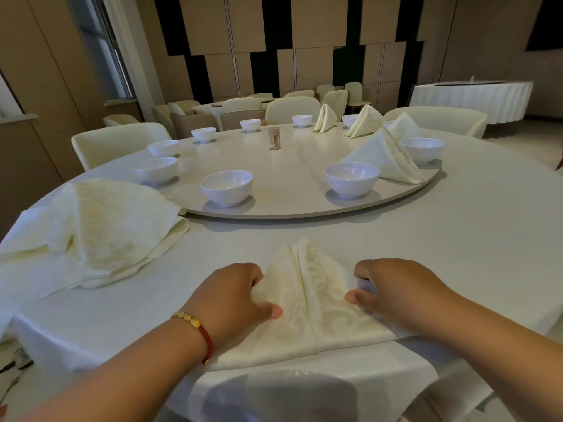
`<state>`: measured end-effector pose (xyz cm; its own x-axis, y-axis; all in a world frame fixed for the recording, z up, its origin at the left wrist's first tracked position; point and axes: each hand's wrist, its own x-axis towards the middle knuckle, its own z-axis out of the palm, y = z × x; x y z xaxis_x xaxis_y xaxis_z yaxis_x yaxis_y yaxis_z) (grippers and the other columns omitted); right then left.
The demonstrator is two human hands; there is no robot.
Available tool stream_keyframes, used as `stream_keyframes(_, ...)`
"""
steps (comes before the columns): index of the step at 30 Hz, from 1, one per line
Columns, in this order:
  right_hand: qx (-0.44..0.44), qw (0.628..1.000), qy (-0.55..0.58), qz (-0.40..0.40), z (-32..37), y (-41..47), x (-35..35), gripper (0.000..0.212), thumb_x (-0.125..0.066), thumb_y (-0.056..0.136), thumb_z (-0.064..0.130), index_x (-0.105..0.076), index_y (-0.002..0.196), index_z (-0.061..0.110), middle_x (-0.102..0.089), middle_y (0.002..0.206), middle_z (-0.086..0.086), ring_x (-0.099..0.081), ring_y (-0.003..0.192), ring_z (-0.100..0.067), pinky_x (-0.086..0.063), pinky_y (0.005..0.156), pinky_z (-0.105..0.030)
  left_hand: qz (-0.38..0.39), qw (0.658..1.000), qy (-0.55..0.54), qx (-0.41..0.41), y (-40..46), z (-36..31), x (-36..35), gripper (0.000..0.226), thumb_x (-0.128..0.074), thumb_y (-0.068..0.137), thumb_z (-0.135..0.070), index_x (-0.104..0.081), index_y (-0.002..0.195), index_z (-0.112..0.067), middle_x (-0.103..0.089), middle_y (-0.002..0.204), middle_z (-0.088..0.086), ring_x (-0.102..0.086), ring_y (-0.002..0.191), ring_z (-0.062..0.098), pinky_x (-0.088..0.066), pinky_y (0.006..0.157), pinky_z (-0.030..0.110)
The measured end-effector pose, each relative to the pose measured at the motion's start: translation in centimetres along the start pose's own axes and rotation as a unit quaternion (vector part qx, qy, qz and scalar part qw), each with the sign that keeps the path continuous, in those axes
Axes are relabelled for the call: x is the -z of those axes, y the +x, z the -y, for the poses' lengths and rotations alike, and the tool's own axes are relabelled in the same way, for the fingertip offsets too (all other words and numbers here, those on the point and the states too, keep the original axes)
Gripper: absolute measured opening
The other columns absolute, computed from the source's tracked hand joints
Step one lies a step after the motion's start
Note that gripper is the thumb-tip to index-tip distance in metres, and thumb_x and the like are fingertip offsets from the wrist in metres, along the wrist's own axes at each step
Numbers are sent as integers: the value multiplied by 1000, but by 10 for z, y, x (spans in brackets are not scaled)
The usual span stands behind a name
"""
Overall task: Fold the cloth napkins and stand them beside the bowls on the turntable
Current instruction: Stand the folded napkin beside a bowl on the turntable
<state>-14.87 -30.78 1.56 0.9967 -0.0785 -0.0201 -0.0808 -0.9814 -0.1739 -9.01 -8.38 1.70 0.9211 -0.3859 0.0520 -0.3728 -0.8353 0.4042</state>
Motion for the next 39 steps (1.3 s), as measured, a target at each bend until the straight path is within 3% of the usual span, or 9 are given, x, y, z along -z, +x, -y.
stream_keyframes(5, 59, 996, -27, -64, 2, 0, -7, 45, -52, 92, 50, -36, 130, 33, -50, 121, 9, -49, 106, -13, -42, 86, -26, -80, 990, 72, -89, -10, 7, -9, 67, -67, 82, -48, -31, 139, -43, -42, 130, -16, -43, 121, 11, -36, 102, 24)
stream_keyframes(8, 170, 982, -42, -66, -2, 4, -17, 51, -32, 97, 50, -25, 146, 38, -32, 148, 13, -29, 137, -14, -24, 108, -25, -89, 963, 158, -198, -11, 13, -14, 42, -54, 90, -42, -55, 131, -34, -55, 133, -12, -53, 124, 22, -36, 98, 33)
stream_keyframes(10, 217, 974, -57, -18, -3, 5, -18, 62, -8, 91, 60, -14, 150, 43, -13, 158, 20, -6, 147, -9, -9, 111, -23, -23, 965, 170, -197, -11, 10, -13, 46, -25, 97, -46, -46, 138, -38, -40, 145, -20, -34, 139, 13, -17, 109, 29)
stream_keyframes(14, 242, 967, -63, 49, -3, 7, -13, 73, 10, 77, 64, 1, 148, 48, 10, 156, 28, 21, 142, 2, 4, 118, -25, 40, 968, 155, -193, -5, 16, -16, 65, 2, 86, -57, -8, 149, -44, 3, 152, -30, 18, 140, -6, 21, 108, 21)
stream_keyframes(24, 240, 961, -77, 112, -4, 12, -14, 78, 12, 71, 70, 6, 146, 50, 14, 154, 30, 23, 141, 3, 5, 119, -29, 139, 959, 165, -184, 2, 10, -8, 68, 7, 78, -67, 8, 144, -52, -2, 156, -26, 13, 141, -6, 20, 114, 34)
stream_keyframes(28, 257, 959, -65, 100, -2, 16, -9, 76, 5, 80, 67, -16, 149, 45, -7, 156, 28, 10, 145, 2, 0, 119, -25, 149, 941, 230, -197, 7, 5, -2, 72, 11, 75, -67, 1, 145, -52, -5, 158, -20, 10, 145, 2, 19, 115, 43)
stream_keyframes(32, 262, 963, 34, 58, 3, 46, 7, 49, -25, 99, 50, -63, 114, 24, -63, 117, 8, -49, 117, -10, -31, 107, -23, 158, 932, 256, -204, 11, 2, -3, 74, 9, 76, -67, -3, 147, -50, -7, 159, -17, 5, 147, 6, 17, 115, 48)
stream_keyframes(36, 292, 956, 18, -32, 22, 90, 11, 29, -41, 100, 39, -62, 111, 23, -61, 108, 6, -52, 101, -11, -43, 92, -33, 157, 933, 251, -205, 11, 3, -3, 69, 5, 81, -67, -5, 147, -50, -9, 159, -18, 2, 147, 6, 19, 114, 45)
stream_keyframes(39, 320, 947, 5, 7, 40, 114, 3, 26, -43, 100, 38, -61, 104, 20, -57, 99, 3, -51, 92, -13, -44, 87, -36, 156, 935, 247, -204, 9, 5, -4, 69, 5, 82, -68, -4, 148, -49, -9, 159, -17, 2, 146, 6, 18, 115, 45)
